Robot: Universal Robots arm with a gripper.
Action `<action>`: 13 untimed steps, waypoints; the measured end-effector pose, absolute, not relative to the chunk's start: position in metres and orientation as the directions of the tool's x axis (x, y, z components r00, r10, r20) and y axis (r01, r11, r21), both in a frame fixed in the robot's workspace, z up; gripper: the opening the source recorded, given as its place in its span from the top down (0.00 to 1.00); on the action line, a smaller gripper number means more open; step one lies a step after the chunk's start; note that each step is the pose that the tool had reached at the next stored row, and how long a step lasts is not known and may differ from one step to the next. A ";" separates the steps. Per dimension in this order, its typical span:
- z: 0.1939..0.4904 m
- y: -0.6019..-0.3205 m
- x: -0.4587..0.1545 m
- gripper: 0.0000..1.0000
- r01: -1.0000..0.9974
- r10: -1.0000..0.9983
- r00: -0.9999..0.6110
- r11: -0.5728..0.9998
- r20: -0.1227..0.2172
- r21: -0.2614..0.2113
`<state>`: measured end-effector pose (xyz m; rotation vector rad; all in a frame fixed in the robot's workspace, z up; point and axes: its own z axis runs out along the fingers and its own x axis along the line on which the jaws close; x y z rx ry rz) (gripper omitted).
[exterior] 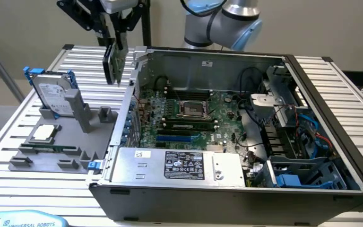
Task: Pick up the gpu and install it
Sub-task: 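Pick up the gpu and move the gpu toward the slot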
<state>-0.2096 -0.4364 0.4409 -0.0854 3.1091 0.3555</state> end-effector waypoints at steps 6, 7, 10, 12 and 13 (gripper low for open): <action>0.443 -0.436 -0.182 0.74 -0.055 -0.053 -0.998 0.968 -0.018 0.244; 0.443 -0.436 -0.178 0.74 -0.055 -0.053 -0.998 0.968 -0.018 0.246; 0.443 -0.436 -0.164 0.74 -0.055 -0.053 -0.998 0.966 -0.018 0.252; 0.443 -0.436 -0.155 0.74 -0.055 -0.052 -0.998 0.966 -0.018 0.253; 0.443 -0.436 -0.150 0.74 -0.055 -0.052 -0.998 0.966 -0.018 0.253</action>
